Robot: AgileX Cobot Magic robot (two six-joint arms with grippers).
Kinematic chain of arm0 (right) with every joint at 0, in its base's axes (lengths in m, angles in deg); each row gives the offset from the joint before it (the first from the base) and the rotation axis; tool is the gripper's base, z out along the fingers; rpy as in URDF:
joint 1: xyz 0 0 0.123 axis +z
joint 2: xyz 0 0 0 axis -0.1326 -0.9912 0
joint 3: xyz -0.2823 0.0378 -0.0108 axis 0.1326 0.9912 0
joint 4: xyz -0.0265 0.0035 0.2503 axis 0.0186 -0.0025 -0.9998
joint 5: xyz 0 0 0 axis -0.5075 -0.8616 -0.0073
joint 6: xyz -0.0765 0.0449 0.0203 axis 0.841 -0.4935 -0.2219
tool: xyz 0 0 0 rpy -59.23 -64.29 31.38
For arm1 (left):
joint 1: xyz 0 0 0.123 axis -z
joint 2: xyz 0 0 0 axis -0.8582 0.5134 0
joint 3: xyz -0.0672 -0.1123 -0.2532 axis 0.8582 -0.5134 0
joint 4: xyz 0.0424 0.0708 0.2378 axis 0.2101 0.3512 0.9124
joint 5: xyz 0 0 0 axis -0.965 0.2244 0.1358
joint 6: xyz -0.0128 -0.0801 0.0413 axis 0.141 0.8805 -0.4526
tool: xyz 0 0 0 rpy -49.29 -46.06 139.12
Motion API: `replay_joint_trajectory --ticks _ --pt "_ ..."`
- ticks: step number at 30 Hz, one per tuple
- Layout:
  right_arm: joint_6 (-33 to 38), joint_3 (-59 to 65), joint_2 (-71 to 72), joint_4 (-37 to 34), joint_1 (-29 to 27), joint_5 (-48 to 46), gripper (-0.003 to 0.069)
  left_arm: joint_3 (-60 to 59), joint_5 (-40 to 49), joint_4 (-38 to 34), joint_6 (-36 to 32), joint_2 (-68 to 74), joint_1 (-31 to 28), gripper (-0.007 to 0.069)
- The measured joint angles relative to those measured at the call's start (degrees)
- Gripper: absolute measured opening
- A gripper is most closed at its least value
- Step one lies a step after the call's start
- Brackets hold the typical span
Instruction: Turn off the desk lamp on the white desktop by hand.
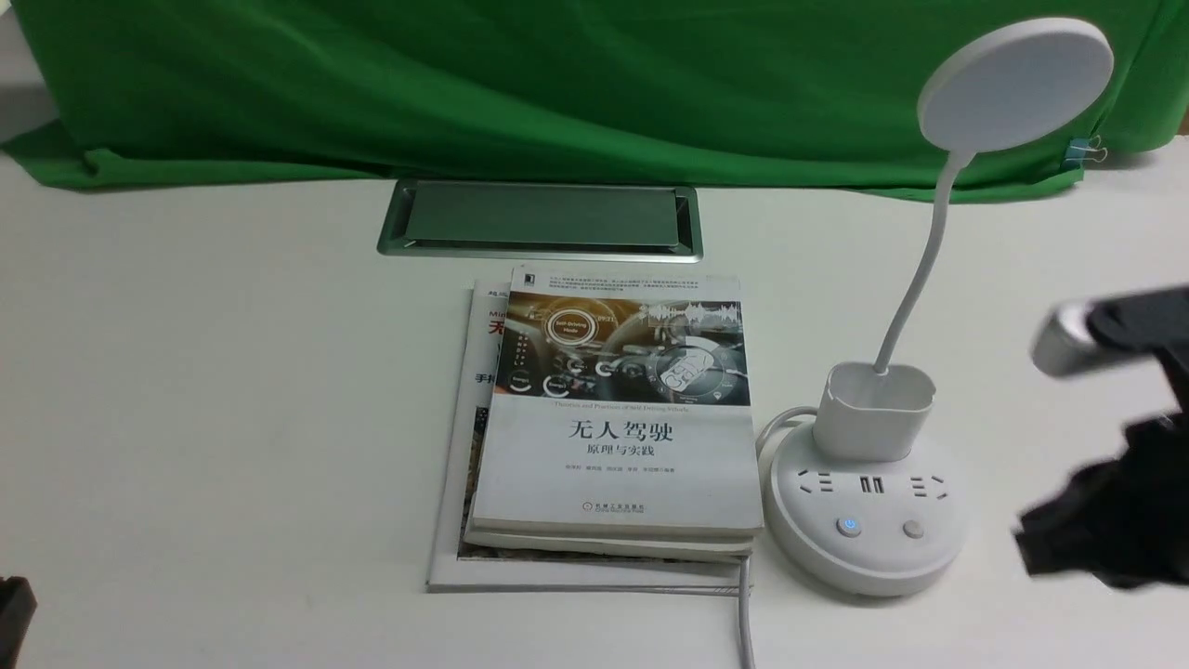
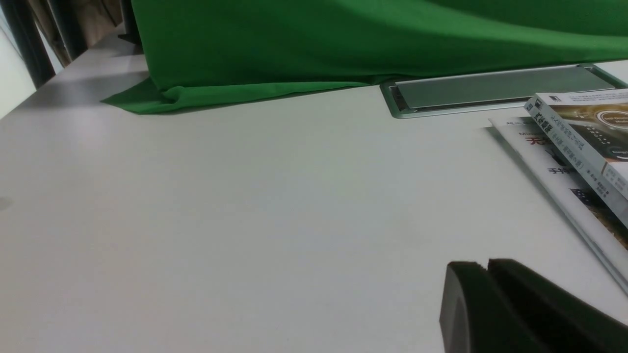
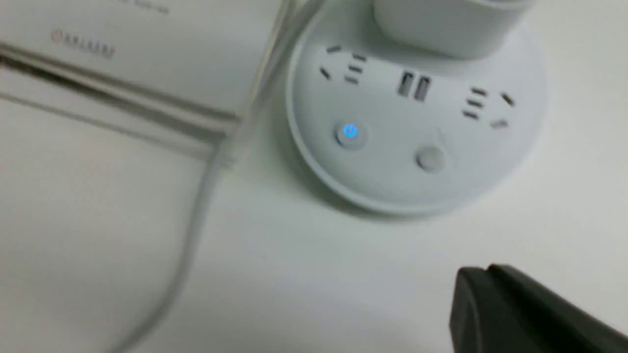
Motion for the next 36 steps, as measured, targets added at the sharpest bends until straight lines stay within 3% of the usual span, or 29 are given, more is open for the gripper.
replay_joint_trajectory --ticks 8,17,24,29,36 --pt "-0.75 3.8 5.43 2.98 0.0 -0.31 0.0036 0.0 0.0 0.0 0.0 0.0 0.0 0.002" --pt "-0.8 3.94 8.32 2.74 -0.46 7.53 0.0036 0.0 0.0 0.0 0.0 0.0 0.0 0.002" --pt "3.78 12.79 28.14 0.94 -8.66 15.81 0.0036 0.0 0.0 0.0 0.0 0.0 0.0 0.002" --pt "8.72 29.36 48.14 1.36 -14.14 26.09 0.0035 0.0 0.0 0.0 0.0 0.0 0.0 0.002" --pt "9.39 40.75 60.14 1.49 -16.26 28.39 0.0035 0.0 0.0 0.0 0.0 0.0 0.0 0.002"
